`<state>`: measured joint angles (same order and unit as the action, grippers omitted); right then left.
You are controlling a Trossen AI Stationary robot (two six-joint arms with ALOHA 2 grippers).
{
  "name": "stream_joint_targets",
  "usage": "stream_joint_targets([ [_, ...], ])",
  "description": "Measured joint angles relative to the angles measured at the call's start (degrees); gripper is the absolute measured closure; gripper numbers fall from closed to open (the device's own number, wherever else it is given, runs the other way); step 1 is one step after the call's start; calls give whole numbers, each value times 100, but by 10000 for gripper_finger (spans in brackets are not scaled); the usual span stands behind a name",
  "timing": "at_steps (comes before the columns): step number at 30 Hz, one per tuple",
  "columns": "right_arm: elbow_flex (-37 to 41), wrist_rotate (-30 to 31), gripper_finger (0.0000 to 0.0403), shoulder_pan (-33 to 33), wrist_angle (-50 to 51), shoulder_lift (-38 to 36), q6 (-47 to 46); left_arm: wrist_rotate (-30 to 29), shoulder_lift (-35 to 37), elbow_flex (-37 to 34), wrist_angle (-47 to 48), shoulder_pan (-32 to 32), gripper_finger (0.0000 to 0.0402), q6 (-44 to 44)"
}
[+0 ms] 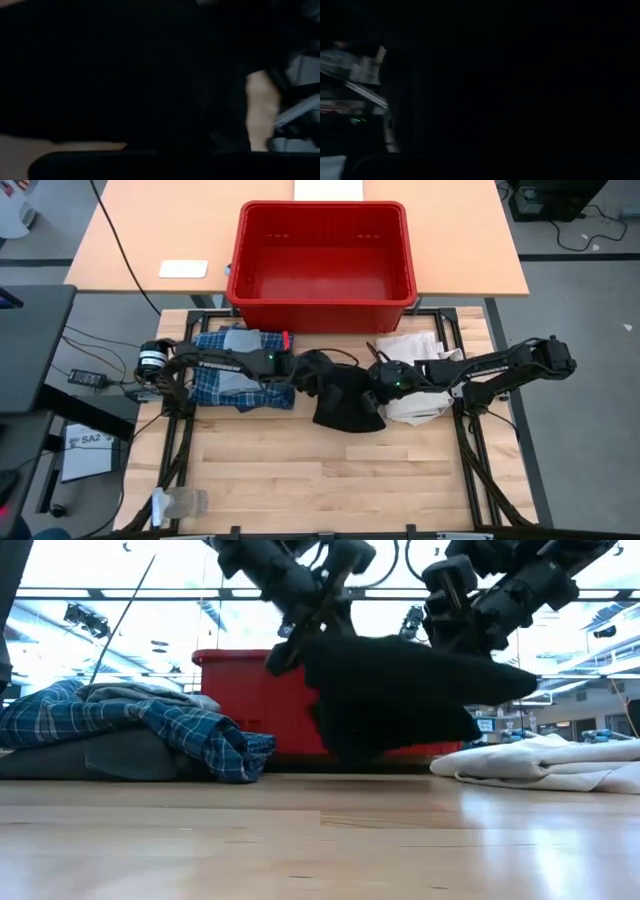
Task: Fold Laundry from Bin
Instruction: Stack the black shirt on top of the gray shirt
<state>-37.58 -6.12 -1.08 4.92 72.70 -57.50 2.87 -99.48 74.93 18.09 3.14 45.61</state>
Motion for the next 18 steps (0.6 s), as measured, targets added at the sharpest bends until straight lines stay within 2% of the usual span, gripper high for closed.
stream_joint_targets([
  [4, 0, 8, 368, -10, -568, -4, -169, 42, 76, 417, 444, 53, 363, -132],
  [8, -129, 31, 368, -145, -823, 36, -241, 6, 66, 1144, 1544, 142, 363, -494],
  [14, -676, 127, 368, -510, -811, 33, 136, -170, 66, 2246, 3294, 418, 363, -975],
  [18, -1204, -41, 368, -887, -802, 388, 471, -371, 75, 2901, 4284, 659, 363, -1185],
])
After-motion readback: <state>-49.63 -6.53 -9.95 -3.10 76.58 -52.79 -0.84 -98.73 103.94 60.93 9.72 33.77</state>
